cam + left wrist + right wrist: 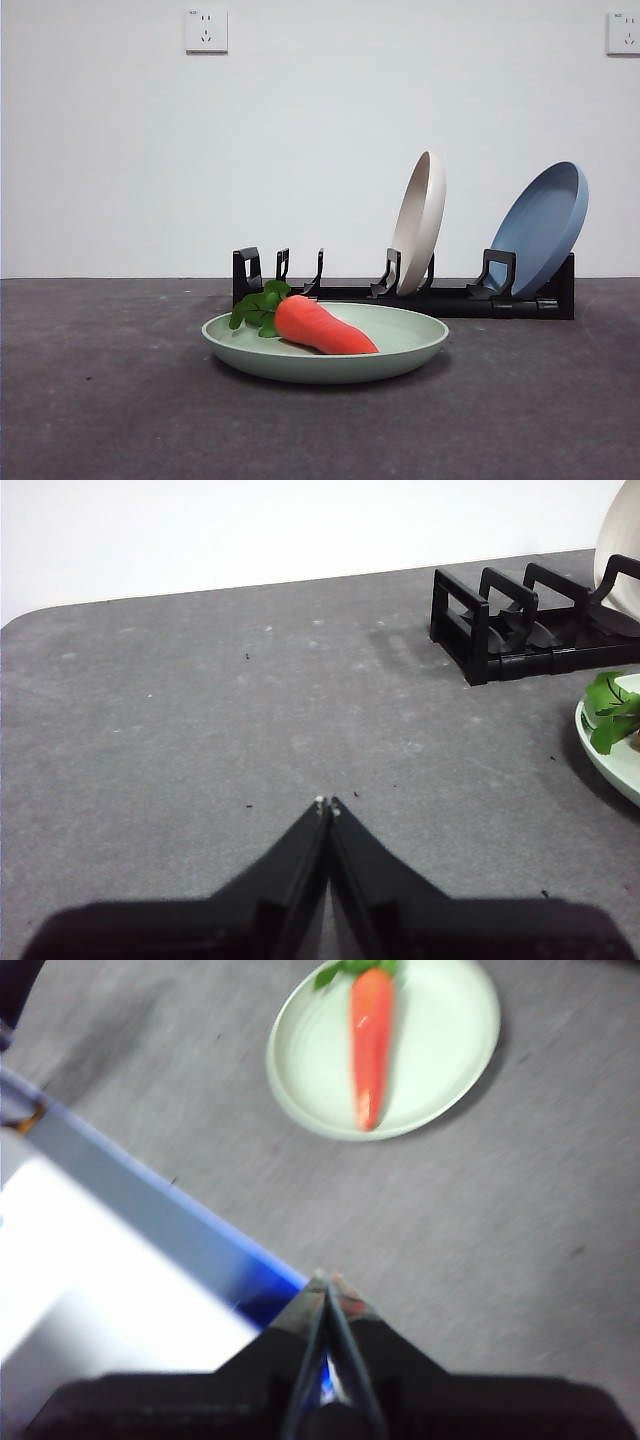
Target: Take the green plate from the plate rack,put the plate on the table,take the carrot from the table,put the carrot in the plate
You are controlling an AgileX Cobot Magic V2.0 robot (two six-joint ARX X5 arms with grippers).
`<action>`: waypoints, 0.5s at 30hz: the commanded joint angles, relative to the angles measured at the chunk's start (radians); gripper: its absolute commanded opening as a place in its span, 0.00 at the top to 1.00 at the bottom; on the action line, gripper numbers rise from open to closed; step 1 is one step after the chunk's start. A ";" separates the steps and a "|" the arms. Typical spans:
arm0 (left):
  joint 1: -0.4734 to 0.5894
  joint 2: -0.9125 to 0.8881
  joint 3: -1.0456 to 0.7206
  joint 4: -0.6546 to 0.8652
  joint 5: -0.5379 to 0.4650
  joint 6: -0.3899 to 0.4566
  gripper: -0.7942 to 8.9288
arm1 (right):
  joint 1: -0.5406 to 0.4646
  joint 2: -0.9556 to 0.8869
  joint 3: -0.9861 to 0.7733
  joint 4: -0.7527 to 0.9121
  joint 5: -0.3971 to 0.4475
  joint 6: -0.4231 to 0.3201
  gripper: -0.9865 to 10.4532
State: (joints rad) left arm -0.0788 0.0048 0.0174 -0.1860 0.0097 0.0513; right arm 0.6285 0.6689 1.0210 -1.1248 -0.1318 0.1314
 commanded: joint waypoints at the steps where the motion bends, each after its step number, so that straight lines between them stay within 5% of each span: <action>1: 0.003 -0.002 -0.014 0.003 -0.004 -0.007 0.92 | -0.090 -0.039 -0.006 0.060 0.006 -0.035 0.91; 8: 0.003 -0.002 -0.014 0.003 -0.004 -0.007 0.92 | -0.404 -0.194 -0.108 0.385 -0.051 -0.046 0.91; 15: 0.003 -0.002 -0.014 0.003 -0.004 -0.007 0.92 | -0.520 -0.370 -0.390 0.729 -0.050 -0.104 0.91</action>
State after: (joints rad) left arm -0.0788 0.0048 0.0174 -0.1860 0.0097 0.0513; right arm 0.1120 0.3126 0.6792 -0.4393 -0.1818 0.0441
